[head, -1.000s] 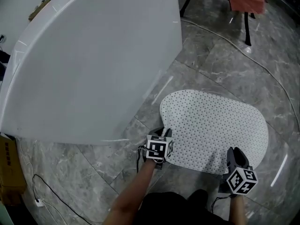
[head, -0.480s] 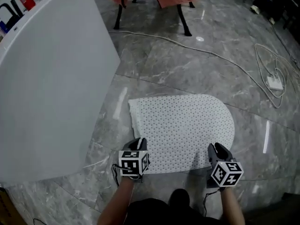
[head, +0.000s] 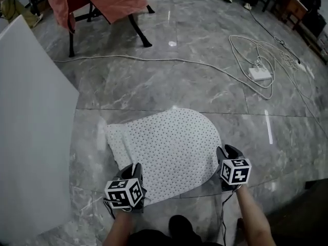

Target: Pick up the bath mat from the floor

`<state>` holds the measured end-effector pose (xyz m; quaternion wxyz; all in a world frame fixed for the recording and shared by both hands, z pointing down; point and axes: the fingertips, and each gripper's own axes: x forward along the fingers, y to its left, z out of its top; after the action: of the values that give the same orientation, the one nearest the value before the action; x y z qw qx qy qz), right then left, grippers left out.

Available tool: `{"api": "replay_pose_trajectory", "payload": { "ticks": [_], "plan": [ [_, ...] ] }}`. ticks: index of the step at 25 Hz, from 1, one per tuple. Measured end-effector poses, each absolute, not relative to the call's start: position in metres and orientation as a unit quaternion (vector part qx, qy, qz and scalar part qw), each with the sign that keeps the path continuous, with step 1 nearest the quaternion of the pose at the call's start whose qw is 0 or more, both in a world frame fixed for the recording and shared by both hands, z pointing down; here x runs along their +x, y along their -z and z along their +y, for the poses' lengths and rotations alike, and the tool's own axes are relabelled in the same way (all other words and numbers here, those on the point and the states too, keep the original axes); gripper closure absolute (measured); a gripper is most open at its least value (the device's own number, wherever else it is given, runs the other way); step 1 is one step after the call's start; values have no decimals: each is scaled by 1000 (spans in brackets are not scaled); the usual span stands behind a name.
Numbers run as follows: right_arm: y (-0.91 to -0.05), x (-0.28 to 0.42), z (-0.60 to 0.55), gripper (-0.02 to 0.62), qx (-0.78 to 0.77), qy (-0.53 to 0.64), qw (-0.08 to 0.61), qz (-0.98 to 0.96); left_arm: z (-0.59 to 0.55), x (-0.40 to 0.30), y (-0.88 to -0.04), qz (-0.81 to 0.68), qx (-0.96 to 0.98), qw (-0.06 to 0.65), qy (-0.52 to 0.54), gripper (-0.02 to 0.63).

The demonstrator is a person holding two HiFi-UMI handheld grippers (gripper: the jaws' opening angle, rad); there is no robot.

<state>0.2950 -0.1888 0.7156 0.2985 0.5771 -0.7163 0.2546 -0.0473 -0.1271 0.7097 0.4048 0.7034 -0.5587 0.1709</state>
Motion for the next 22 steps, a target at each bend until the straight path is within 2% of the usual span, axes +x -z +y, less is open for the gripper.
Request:
{"api": "replay_pose_trajectory", "payload": {
  "ticks": [3,5,7,12,15,22],
  "plan": [
    [-725,295,-204,448,562,-257,317,-719,-140,-31,-708,-539,720,401,-173,584],
    [-733,293,-210,376,544,-265,331,-724,-146,-25,-710,-533,724,404,-169,584],
    [-742,293,-216,345,529,-271,344,-727,-149,-19,-714,-529,723,414,-162,583],
    [-765,296,-224,298,511,-290,361,-724,-155,-9,-717,-520,724,427,-152,583],
    [-772,296,-225,279,492,-292,379,-727,-159,-4,-715,-513,729,428,-149,583],
    [-789,295,-226,279,462,-317,410,-720,-161,-5,-715,-513,728,431,-145,583]
  ]
}}
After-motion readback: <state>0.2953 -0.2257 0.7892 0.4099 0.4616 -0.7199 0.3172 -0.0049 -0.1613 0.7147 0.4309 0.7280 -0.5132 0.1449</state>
